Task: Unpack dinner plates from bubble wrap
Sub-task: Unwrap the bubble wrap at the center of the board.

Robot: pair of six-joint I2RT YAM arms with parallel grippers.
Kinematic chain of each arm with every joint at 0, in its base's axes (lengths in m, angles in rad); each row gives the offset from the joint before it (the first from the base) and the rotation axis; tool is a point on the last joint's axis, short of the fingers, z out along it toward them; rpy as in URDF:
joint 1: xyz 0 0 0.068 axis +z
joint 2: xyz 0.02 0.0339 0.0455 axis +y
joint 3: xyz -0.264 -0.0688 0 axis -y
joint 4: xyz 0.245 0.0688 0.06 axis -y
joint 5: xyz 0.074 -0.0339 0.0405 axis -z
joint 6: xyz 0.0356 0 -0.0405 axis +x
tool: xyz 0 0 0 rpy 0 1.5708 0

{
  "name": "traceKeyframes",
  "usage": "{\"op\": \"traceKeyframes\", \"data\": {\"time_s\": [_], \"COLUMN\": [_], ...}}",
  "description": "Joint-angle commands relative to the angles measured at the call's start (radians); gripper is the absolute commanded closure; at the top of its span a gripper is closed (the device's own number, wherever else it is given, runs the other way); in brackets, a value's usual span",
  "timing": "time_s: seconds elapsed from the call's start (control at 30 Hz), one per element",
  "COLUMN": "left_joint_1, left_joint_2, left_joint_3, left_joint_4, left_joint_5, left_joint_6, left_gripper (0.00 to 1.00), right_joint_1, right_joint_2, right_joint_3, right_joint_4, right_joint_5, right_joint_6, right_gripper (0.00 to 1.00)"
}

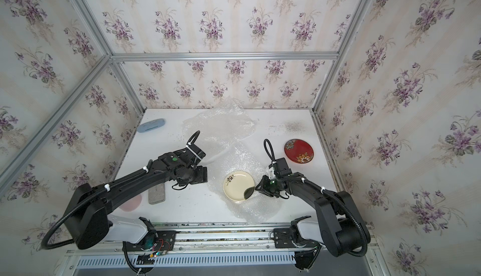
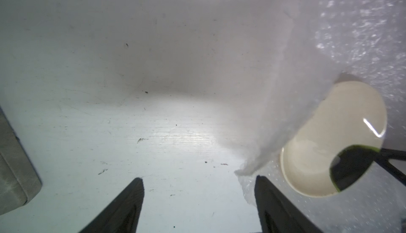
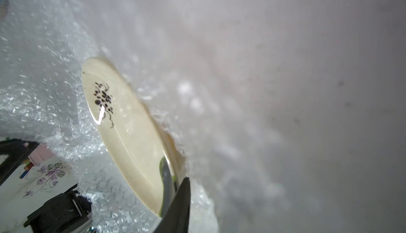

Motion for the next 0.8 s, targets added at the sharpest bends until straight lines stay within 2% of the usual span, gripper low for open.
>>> {"op": "traceKeyframes", "data": {"time_s": [0.0, 0.07, 0.2, 0.4, 0.53, 0.67, 0.77], "left_joint_1": [-0.003, -0.010, -0.028, -0.055, -0.061, -0.061, -0.060], "left_joint_2": [-0.034, -0.031, 0.022, 0.210, 0.269, 0.264, 0.280], "left_joint_3": [0.036, 0.073, 0.152, 0.271, 0.254, 0.157, 0.099], "left_joint_4": [-0.048, -0.066, -0.071, -0.030, 0.013, 0.028, 0.044], "left_joint_5": [0.031, 0.045, 0.077, 0.135, 0.155, 0.145, 0.149], "left_joint_6": [-0.005, 0.014, 0.030, 0.059, 0.045, 0.036, 0.033], "left_gripper": [0.06, 0.01, 0.01, 0.01, 0.02, 0.26, 0.33], "right_joint_1": [-0.002, -0.002, -0.002, -0.001, 0.006, 0.072, 0.136], "right_joint_2": [0.061, 0.120, 0.184, 0.080, -0.022, -0.072, -0.097], "right_joint_3": [0.048, 0.089, 0.195, 0.256, 0.221, 0.163, 0.117], "right_joint_4": [0.116, 0.153, 0.137, 0.012, -0.057, -0.143, -0.189], "right_joint_5": [0.086, 0.077, 0.065, 0.035, -0.100, -0.207, -0.221], "right_joint_6": [-0.034, -0.069, -0.118, -0.110, -0.053, -0.035, -0.031], "right_gripper": [0.73, 0.73, 0.73, 0.73, 0.73, 0.73, 0.73]}}
